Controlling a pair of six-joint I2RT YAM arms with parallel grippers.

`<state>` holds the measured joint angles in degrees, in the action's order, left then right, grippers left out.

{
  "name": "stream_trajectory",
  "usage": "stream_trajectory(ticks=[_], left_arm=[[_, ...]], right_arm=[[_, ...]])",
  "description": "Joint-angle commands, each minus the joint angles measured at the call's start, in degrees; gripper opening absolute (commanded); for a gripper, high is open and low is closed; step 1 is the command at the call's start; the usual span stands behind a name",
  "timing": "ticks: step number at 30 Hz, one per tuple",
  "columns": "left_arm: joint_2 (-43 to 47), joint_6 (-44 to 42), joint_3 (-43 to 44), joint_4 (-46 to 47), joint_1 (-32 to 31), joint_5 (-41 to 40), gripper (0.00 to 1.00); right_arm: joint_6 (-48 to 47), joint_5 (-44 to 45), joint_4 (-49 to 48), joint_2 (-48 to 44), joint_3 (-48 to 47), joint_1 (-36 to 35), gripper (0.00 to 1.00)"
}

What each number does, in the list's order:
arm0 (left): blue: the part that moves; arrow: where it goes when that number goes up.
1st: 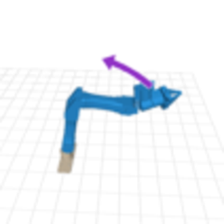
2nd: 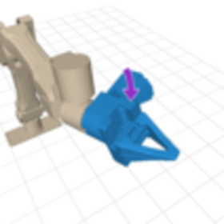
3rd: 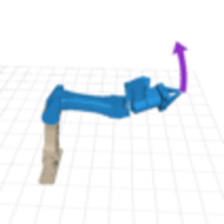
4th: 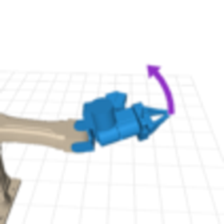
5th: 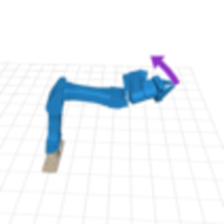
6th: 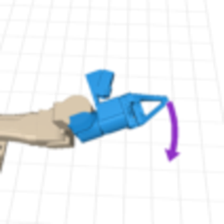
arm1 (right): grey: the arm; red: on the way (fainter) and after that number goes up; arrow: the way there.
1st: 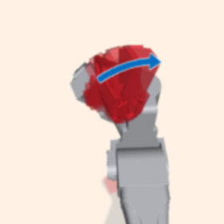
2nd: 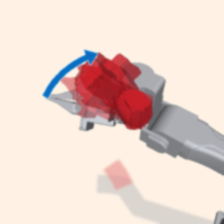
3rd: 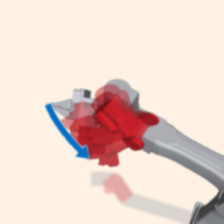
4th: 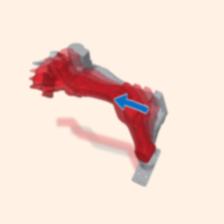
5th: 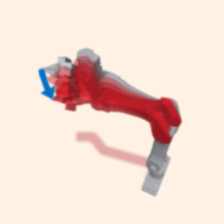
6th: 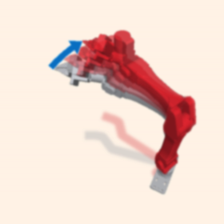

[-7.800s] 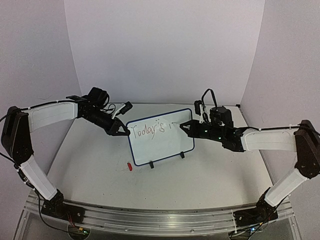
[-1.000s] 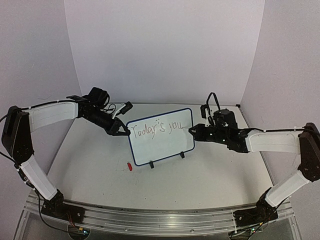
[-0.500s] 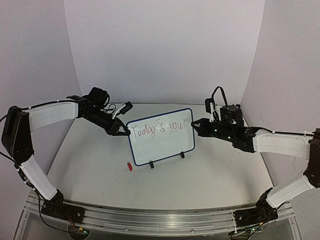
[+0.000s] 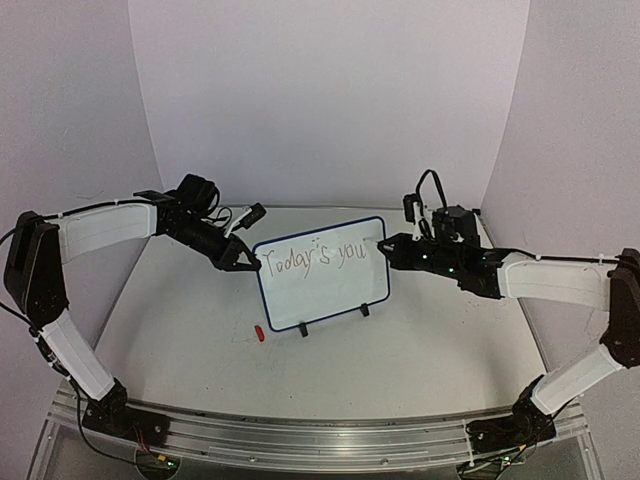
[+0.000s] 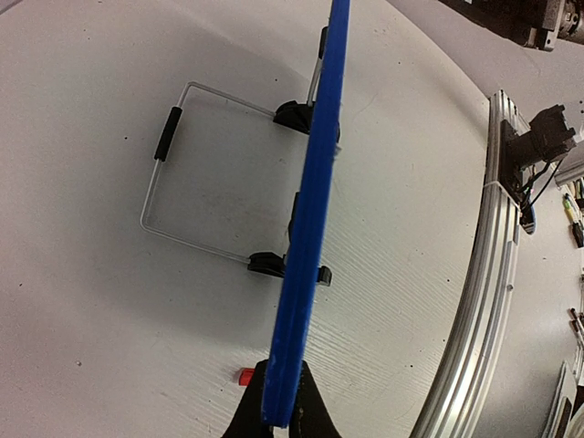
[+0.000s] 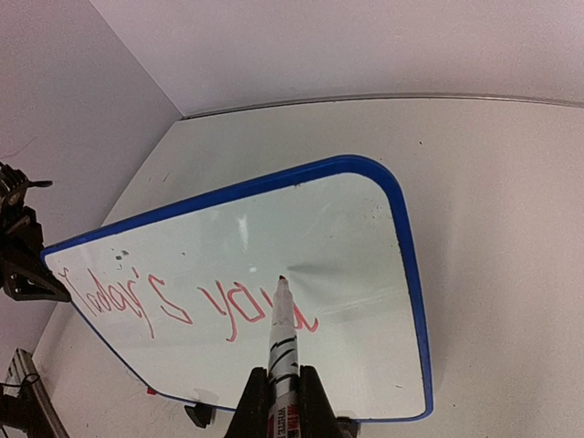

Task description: Write a sentence on the whiteboard

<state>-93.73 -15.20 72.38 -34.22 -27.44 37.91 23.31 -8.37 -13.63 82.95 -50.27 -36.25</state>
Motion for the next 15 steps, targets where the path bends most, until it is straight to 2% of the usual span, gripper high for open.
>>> stream_trajectory(ticks=[1,15], left_arm=[[-2.5,-1.9,0.6,-0.6,-0.5,-5.2,0.00],[-2.4,-1.9,0.6,-0.6,-0.5,-5.1,0.00]], right_arm=[[-0.6,1.0,-0.6,1.3,-2.5,0.3,0.00],[0.3,4.8,0.5,1.1,-1.8,0.4,0.00]])
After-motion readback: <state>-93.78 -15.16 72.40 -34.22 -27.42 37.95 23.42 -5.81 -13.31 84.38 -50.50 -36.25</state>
